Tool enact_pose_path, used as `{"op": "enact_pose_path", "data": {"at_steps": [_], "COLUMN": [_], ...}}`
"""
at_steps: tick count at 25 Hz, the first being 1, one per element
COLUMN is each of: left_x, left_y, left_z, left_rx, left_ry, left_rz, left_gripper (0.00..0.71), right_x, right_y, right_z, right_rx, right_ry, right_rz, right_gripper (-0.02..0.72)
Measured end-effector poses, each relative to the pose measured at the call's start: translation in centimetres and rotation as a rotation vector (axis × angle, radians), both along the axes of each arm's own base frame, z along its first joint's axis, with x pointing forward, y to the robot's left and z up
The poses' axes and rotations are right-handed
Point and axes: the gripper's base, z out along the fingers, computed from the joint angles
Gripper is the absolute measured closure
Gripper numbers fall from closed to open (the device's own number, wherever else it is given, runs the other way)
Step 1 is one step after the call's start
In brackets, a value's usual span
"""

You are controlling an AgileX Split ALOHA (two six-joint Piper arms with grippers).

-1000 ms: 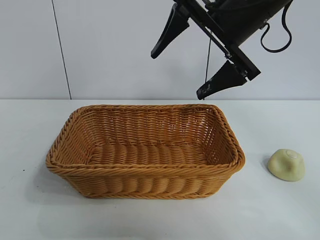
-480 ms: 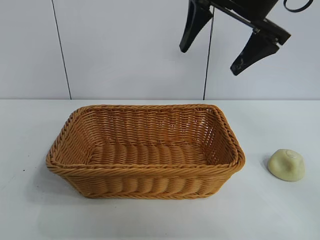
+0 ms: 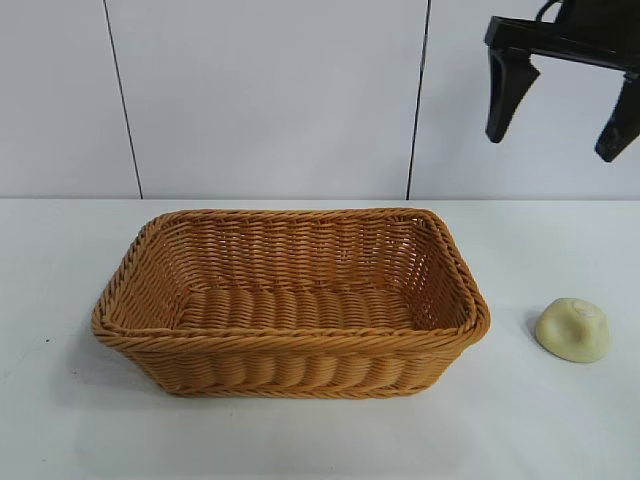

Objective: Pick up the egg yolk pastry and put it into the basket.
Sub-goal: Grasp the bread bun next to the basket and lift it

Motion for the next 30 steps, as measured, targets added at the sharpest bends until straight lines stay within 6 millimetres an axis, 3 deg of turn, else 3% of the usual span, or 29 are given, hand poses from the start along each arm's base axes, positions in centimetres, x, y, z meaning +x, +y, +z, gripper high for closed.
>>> {"op": "enact_pose_path", "data": {"at_steps": [3, 8, 15, 21, 26, 30], "left_x": [0.0, 0.0, 0.0, 0.0, 0.0, 0.0], "left_y": [0.0, 0.0, 0.0, 0.0, 0.0, 0.0], "left_z": [0.0, 0.0, 0.0, 0.0, 0.0, 0.0], "left_rx": [0.000, -0.001, -0.005, -0.008, -0.008, -0.008], "left_ry": [0.000, 0.000, 0.001, 0.001, 0.001, 0.001], "left_rz": [0.000, 0.001, 0.003, 0.006, 0.006, 0.006], "left_gripper": [0.025, 0.025, 0.025, 0.025, 0.025, 0.025], "right_x": [0.0, -0.5, -2.5, -3.8, -3.3, -2.9], "right_y": [-1.8, -2.5, -2.5, -2.5, -2.6, -2.6], "right_z": [0.0, -1.3, -5.8, -9.6, -10.8, -12.9], "right_rx": [-0.005, -0.008, -0.006, -0.011, -0.011, -0.011], "right_ry": [0.006, 0.052, 0.170, 0.151, 0.066, 0.096], "right_rz": [-0.038, -0.048, -0.051, -0.070, -0.097, -0.105], "right_gripper": [0.010, 0.010, 0.010, 0.010, 0.010, 0.010]}}
